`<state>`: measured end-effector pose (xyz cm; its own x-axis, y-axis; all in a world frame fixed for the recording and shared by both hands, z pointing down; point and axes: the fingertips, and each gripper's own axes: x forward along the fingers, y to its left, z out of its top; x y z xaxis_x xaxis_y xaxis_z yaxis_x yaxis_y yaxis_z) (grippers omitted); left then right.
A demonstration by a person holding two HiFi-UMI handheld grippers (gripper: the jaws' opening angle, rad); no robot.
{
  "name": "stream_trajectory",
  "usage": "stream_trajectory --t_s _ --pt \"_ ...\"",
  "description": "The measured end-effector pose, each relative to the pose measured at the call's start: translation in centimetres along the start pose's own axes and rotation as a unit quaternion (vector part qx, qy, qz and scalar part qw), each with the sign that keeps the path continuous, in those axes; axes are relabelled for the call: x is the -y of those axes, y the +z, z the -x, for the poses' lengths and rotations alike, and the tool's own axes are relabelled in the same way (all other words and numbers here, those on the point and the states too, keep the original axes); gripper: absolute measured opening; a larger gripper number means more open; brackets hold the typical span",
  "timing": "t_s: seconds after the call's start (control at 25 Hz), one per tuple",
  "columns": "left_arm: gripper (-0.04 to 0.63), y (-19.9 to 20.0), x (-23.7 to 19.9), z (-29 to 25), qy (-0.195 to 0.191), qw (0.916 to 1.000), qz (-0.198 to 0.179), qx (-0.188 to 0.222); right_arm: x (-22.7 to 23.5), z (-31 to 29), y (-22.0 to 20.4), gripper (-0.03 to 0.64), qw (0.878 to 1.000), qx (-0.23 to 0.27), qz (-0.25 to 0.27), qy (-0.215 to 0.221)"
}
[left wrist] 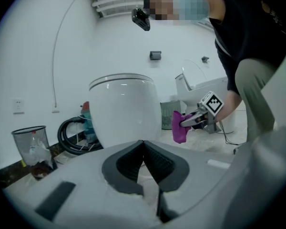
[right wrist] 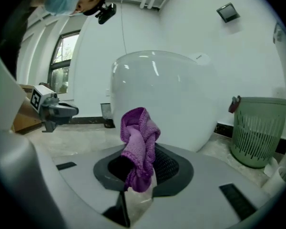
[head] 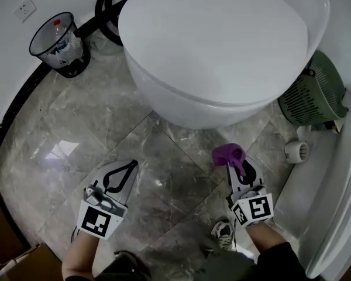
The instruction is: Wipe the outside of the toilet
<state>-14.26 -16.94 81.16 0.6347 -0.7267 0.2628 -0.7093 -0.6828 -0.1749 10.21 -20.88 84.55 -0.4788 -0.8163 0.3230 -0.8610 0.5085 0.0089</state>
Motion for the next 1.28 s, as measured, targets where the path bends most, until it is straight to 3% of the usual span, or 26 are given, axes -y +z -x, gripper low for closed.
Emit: stream_trajectory --t_s 0.24,0.44,0.64,0.8,1.04,1.28 --pt "0.006 0.9 -2.6 6.8 0.069 0.9964 0.046 0.014 -9.0 0.5 7.6 0.089 0.996 0.033 0.009 0.077" --pt "0.006 3.7 -3.5 13.8 0.133 0.9882 0.075 0.006 -14.9 1.7 12.6 0.089 0.994 0.024 -0.055 0.091" --pt "0.006 10.0 -2.8 19.7 0.176 0.9776 0.116 0.0 -19.1 5.8 18.9 0.089 0.994 0.005 -0.065 0.092" --pt "0.006 16.2 -2.7 22.3 0.18 0.9741 0.136 -0.009 -19.9 9.7 25.0 0.089 0.995 -0.006 -0.045 0.087" --pt "0.006 26.5 -4.8 23.4 0.183 0.969 0.166 0.001 -17.1 13.7 33.3 0.089 0.994 -0.039 -0.076 0.069" --pt "0.006 36.6 -8.0 24.8 0.196 0.9652 0.172 0.021 -14.7 16.1 44.1 0.089 0.995 -0.023 -0.082 0.049"
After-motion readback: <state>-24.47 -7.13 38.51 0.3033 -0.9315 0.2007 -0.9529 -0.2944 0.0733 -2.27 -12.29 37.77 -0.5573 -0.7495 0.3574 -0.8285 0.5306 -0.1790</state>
